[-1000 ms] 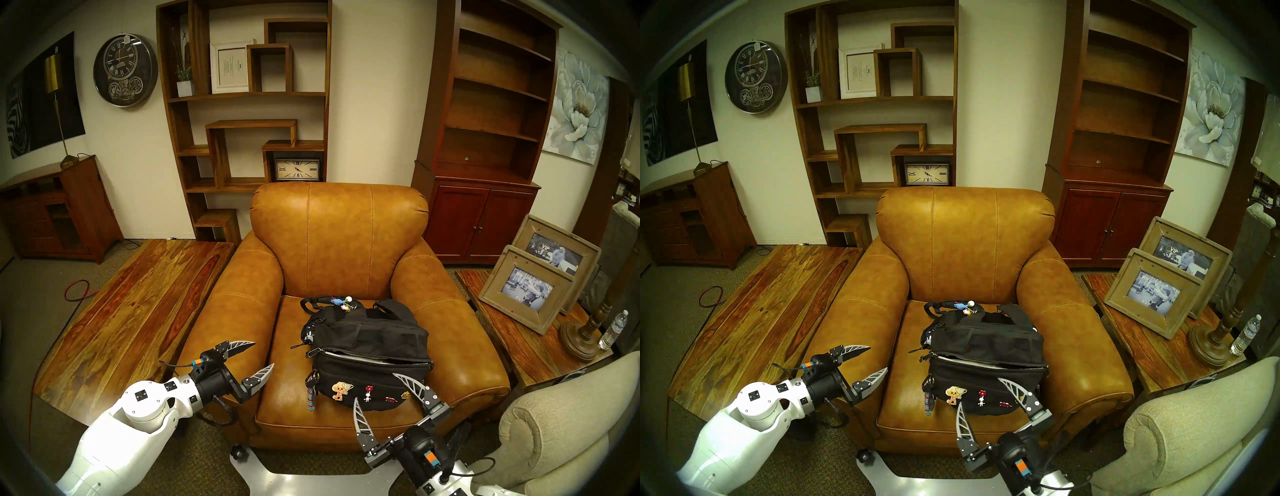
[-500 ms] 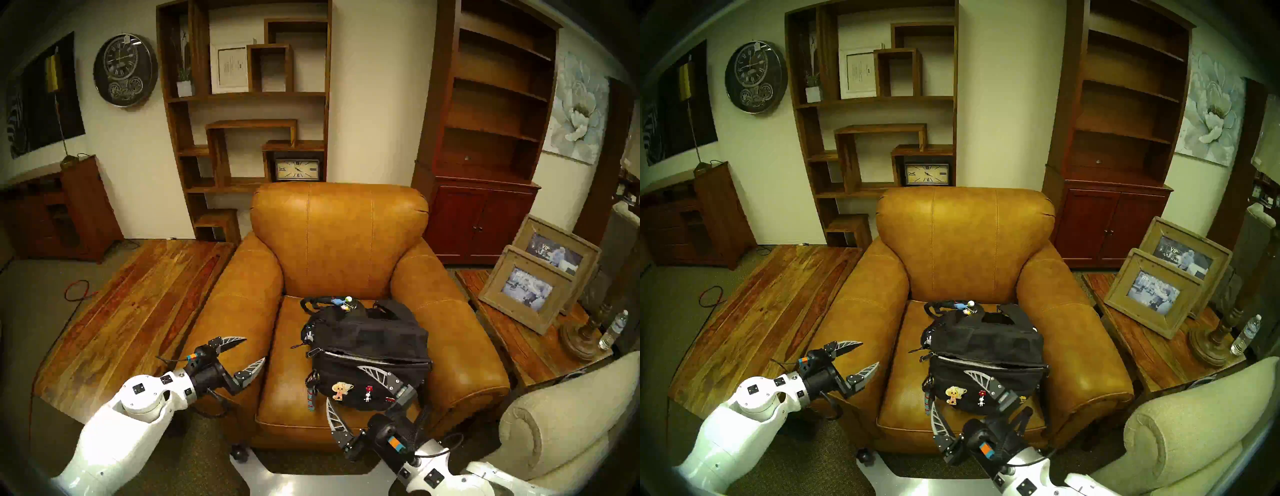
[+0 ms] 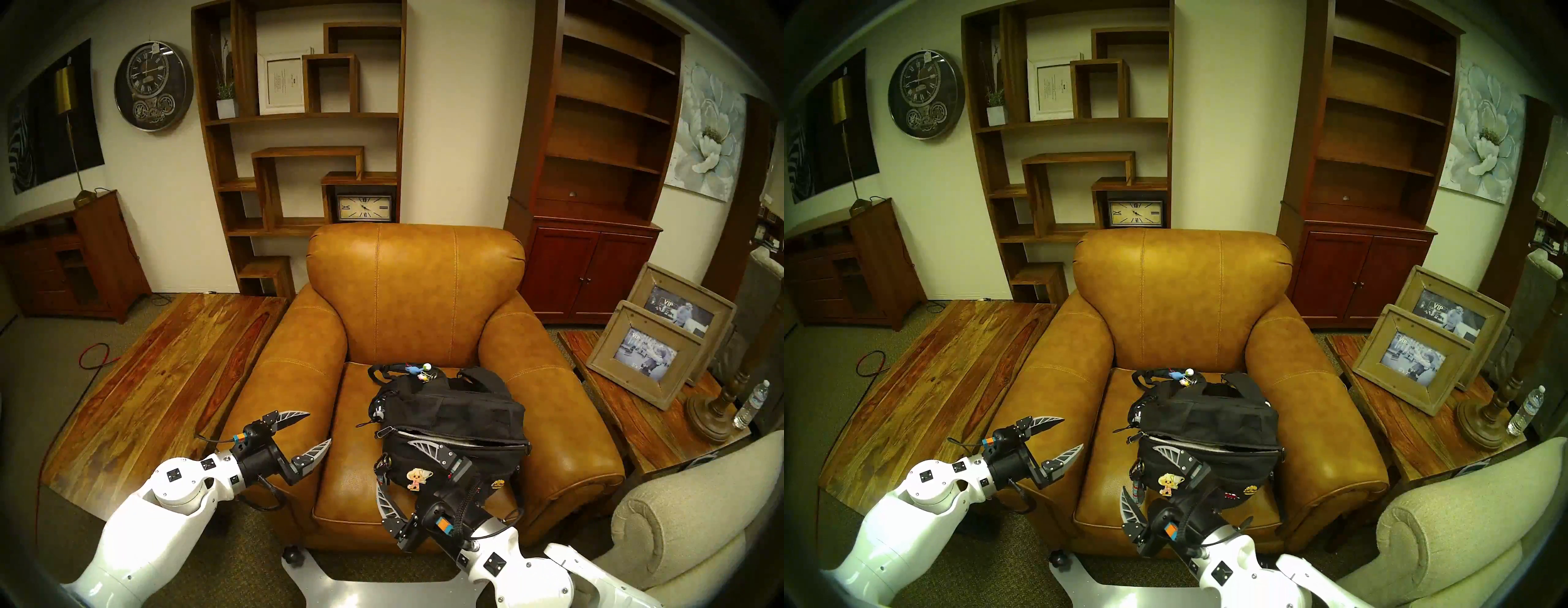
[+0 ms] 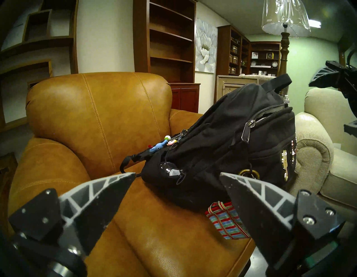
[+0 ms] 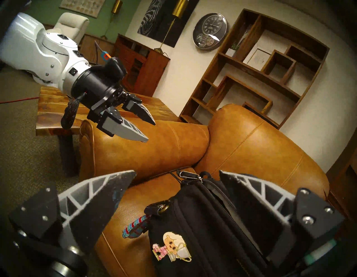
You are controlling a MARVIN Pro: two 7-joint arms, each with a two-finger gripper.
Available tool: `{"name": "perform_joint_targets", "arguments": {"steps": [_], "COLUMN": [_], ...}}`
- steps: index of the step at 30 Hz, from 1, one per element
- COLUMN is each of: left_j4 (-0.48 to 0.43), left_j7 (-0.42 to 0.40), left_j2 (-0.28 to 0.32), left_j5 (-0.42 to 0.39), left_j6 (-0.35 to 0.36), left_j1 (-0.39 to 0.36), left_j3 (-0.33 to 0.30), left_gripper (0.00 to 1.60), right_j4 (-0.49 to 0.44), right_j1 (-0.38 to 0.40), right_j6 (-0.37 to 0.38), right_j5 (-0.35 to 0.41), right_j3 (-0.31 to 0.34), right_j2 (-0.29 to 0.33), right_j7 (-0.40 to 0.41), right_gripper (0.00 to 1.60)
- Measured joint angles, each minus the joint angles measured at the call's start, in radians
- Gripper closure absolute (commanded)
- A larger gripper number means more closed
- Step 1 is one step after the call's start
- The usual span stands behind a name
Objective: Close a bag with a zipper
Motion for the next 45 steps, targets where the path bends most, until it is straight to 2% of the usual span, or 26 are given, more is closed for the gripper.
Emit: {"name": "perform_joint_targets", "arguments": {"steps": [10,18,31,39,45], "left_j4": [0.007,0.009,0.020,0.045,0.053], "left_j7": [-0.024,-0.040,-0.046,-0.041,-0.039], "left_j2": [-0.006,-0.022,-0.039,-0.031,-0.020], "left_j5": [0.000,0.005,0.045,0.071,0.074], "left_j6": [-0.024,-0.033,-0.039,-0.048,-0.058], "left_j1": [-0.007,-0.013,-0.040,-0.045,-0.036], "left_j3": [0.000,0.039,0.081,0.065,0.050], "left_gripper": [0.00,0.00,0.00,0.00,0.00], "right_j4": [0.034,0.057,0.174,0.204,0.210], "right_j1": [0.087,0.171,0.309,0.378,0.420], "right_j6": [0.046,0.074,0.125,0.212,0.274], "right_j5": [-0.037,-0.087,-0.146,-0.166,-0.146], "right_j3": [-0.050,-0.106,-0.202,-0.262,-0.304], "right_j2": [-0.045,-0.075,-0.128,-0.141,-0.142], "right_j7": [0.022,0.044,0.094,0.030,-0.028], "right_gripper": [0.00,0.00,0.00,0.00,0.00]}}
